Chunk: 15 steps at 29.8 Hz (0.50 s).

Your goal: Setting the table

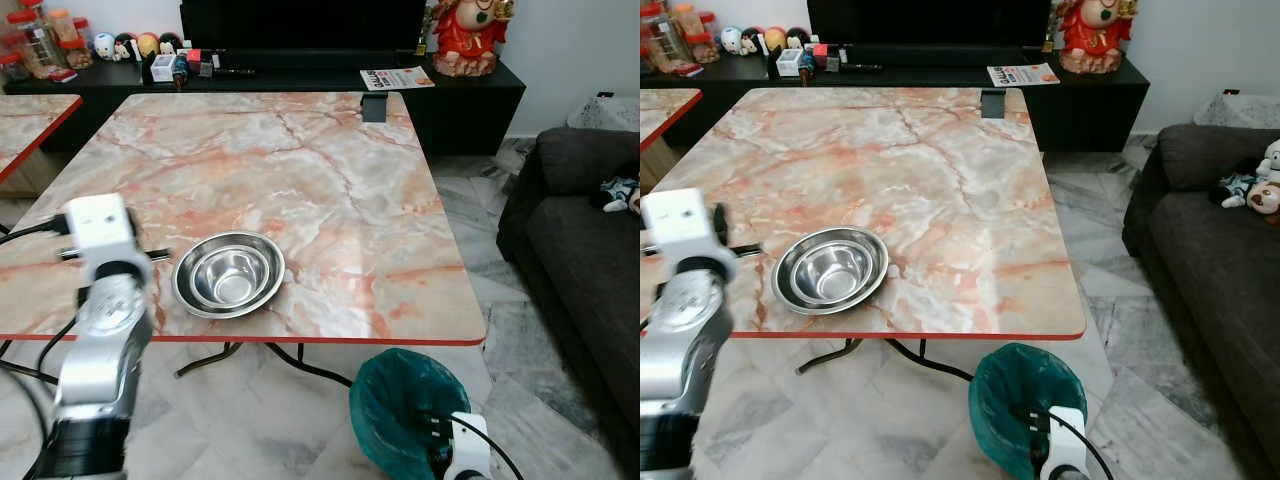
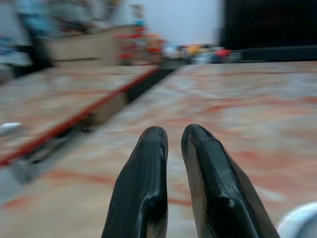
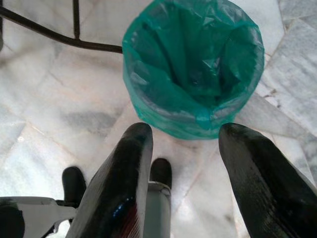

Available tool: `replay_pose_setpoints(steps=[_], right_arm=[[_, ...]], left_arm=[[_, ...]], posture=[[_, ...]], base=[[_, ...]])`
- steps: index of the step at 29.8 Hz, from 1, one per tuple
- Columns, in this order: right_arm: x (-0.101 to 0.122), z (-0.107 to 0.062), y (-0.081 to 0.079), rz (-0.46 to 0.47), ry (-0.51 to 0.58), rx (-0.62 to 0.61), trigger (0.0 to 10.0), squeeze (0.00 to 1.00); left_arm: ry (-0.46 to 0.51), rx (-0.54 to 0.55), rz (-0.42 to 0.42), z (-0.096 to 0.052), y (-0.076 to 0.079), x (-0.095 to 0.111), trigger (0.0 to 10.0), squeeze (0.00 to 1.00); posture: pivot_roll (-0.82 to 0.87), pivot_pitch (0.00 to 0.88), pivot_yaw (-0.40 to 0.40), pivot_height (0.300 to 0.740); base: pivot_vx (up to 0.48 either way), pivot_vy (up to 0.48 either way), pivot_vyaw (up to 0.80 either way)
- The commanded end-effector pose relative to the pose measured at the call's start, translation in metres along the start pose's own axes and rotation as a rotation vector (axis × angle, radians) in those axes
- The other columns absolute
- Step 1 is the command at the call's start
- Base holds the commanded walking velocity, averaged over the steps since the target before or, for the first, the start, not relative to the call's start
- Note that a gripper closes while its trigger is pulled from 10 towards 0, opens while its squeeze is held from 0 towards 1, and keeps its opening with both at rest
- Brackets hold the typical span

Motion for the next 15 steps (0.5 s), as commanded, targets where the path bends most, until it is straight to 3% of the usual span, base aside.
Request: replay_pose_setpoints(steps=[1,5,8,11,12,13,15], right_arm=[[0.002,0.0,0.002,0.016,0.016,-0.009,10.0,0.0],[0.001,0.0,0.001,0.014,0.012,-0.006,10.0,0.0],[0.0,0.0,0.001,0.01,0.01,-0.003,10.0,0.0],[-0.002,-0.001,-0.002,0.008,0.005,0.003,10.0,0.0],[-0.003,-0.001,-0.002,0.007,0.004,0.004,10.0,0.0],[-0.003,-0.001,-0.002,0.007,0.004,0.004,10.0,0.0],[-0.003,-0.001,-0.004,0.006,0.001,0.006,10.0,0.0]], left_arm=[[0.017,0.189,0.126,0.002,-0.051,-0.005,10.0,0.0],[0.072,0.304,0.358,-0.004,-0.096,-0.005,10.0,0.0],[0.075,0.356,0.428,-0.008,-0.115,-0.009,10.0,0.0],[-0.076,0.493,0.54,-0.028,-0.168,-0.042,10.0,0.0],[-0.204,0.51,0.589,-0.041,-0.186,-0.07,10.0,0.0],[-0.204,0.51,0.589,-0.041,-0.186,-0.07,10.0,0.0],[-0.395,0.469,0.605,-0.059,-0.197,-0.111,10.0,0.0]], posture=[[0.06,0.032,0.016,0.74],[0.07,0.031,0.015,0.74],[0.07,0.031,0.015,0.74],[0.07,0.03,0.023,0.74],[0.07,0.027,0.025,0.74],[0.07,0.027,0.025,0.74],[0.07,0.011,0.034,0.74]], base=[[0.0,0.0,0.0],[0.0,0.0,0.0],[0.0,0.0,0.0],[0.0,0.0,0.0],[0.0,0.0,0.0],[0.0,0.0,0.0],[0.0,0.0,0.0]])
Point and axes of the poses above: a point about 5 cm out from each wrist's last joint towards the gripper, its own z axis pointing out of the wrist towards the gripper, its own x axis along the axis of the wrist's last joint, y = z × x, the point moved 3 cm from there along z, pointing out of the wrist towards the gripper, and after that the axes turned 12 degrees about -z, right-handed, at the moved point
